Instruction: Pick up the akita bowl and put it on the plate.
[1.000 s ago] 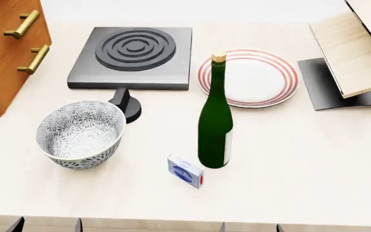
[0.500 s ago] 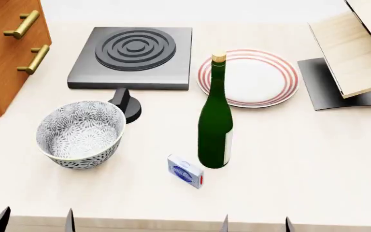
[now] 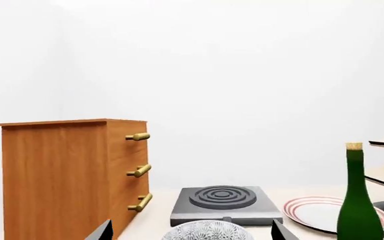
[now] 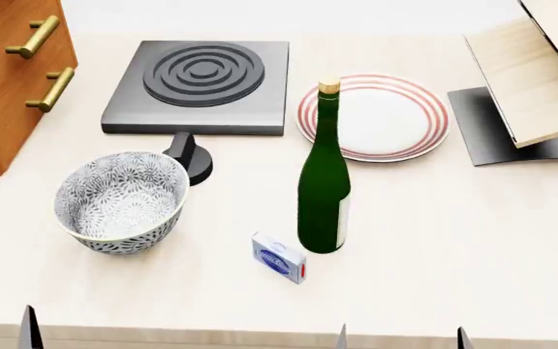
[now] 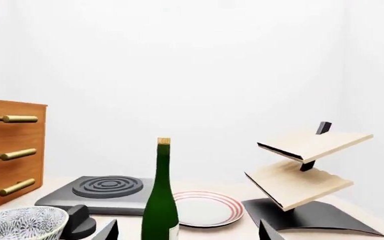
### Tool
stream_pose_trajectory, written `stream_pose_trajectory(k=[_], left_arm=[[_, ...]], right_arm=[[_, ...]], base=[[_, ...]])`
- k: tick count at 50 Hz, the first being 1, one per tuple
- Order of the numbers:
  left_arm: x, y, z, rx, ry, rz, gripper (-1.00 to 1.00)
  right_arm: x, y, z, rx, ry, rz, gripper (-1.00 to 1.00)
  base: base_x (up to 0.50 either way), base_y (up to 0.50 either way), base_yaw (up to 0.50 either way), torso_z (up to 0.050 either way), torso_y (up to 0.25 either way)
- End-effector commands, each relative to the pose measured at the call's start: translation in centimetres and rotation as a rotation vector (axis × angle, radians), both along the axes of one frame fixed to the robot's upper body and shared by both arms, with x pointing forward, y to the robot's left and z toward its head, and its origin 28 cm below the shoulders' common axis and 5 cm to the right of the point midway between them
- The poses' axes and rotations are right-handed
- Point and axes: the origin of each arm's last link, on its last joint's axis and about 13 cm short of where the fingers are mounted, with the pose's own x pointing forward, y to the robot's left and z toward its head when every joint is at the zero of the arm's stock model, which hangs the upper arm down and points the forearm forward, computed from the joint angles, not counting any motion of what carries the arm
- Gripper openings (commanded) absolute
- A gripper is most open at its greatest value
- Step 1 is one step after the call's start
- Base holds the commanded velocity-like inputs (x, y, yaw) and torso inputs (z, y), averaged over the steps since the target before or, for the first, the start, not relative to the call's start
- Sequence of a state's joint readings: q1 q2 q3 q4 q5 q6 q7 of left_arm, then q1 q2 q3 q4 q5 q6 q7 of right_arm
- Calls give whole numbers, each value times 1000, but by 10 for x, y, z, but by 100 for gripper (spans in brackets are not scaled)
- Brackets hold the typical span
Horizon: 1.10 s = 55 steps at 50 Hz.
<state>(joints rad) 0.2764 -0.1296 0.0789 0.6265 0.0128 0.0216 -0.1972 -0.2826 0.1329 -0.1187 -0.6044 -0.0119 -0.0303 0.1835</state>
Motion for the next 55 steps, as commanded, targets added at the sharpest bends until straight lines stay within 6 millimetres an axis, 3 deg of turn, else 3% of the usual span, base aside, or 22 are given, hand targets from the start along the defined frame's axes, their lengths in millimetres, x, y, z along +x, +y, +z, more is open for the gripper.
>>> stream_pose_trajectory(k=[1,21,43,55], left_arm=[[-16,0,10,-4,-75,10,100],[-12,1,6,-17,-61,14,100],[-11,2,3,-21,-55,19,100],[-10,1,3,-25,-54,18,100]], right_arm=[[-10,1,8,1,-43,7,100],[-6,1,3,4,-9,26,100],[-6,3,2,-6,-11,36,100],[-5,4,0,-16,-21,28,100]], base=[[0,0,0,0,0],[0,-16,0,0,0],[0,-433,0,0,0],[0,-17,0,0,0]])
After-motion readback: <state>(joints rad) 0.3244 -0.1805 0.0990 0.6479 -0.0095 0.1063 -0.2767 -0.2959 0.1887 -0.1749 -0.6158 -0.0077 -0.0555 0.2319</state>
